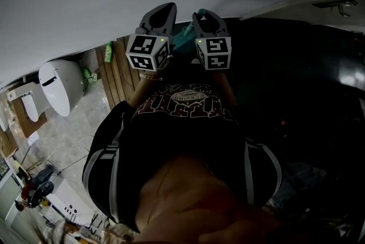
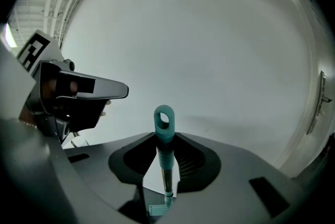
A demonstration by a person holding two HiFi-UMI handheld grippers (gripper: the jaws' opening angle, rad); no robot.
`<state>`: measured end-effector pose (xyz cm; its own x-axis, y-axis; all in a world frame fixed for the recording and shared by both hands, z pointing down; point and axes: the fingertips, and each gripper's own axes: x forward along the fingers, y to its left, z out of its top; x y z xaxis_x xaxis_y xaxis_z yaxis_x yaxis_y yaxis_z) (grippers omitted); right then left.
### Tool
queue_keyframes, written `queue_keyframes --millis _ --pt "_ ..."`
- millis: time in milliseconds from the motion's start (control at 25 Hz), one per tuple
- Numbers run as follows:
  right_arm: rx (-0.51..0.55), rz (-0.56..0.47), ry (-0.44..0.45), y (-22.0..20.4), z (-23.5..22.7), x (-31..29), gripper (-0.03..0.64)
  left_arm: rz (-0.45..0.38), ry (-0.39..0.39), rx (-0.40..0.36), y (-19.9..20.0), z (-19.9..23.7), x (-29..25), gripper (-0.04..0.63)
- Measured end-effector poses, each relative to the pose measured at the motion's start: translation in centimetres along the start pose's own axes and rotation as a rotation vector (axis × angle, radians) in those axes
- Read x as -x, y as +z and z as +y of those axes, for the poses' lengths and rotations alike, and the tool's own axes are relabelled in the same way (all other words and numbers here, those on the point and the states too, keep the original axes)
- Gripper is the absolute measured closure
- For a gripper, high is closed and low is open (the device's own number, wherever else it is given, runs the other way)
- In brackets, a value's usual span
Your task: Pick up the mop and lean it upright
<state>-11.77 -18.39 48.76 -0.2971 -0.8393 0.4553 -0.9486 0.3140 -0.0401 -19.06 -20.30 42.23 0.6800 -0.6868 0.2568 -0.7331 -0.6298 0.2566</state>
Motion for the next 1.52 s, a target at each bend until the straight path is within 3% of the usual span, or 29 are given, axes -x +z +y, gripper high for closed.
queue_keyframes --millis 240,680,1520 --pt "-0.012 -0.013 0.023 0.8 -0.9 1.3 0.5 -0.012 0.021 0.0 0.6 -0.9 -0.3 0.557" --pt "-0.008 -0.116 0.053 6.9 -2.1 6.4 0.5 -0.026 0.026 -0.014 1.3 -2.5 -0.8 0.557" --pt "-0.005 -0.115 0.013 7.0 -3.2 8.1 0.5 -0.039 -0.035 -0.026 1.7 -4.6 -1.7 0.557"
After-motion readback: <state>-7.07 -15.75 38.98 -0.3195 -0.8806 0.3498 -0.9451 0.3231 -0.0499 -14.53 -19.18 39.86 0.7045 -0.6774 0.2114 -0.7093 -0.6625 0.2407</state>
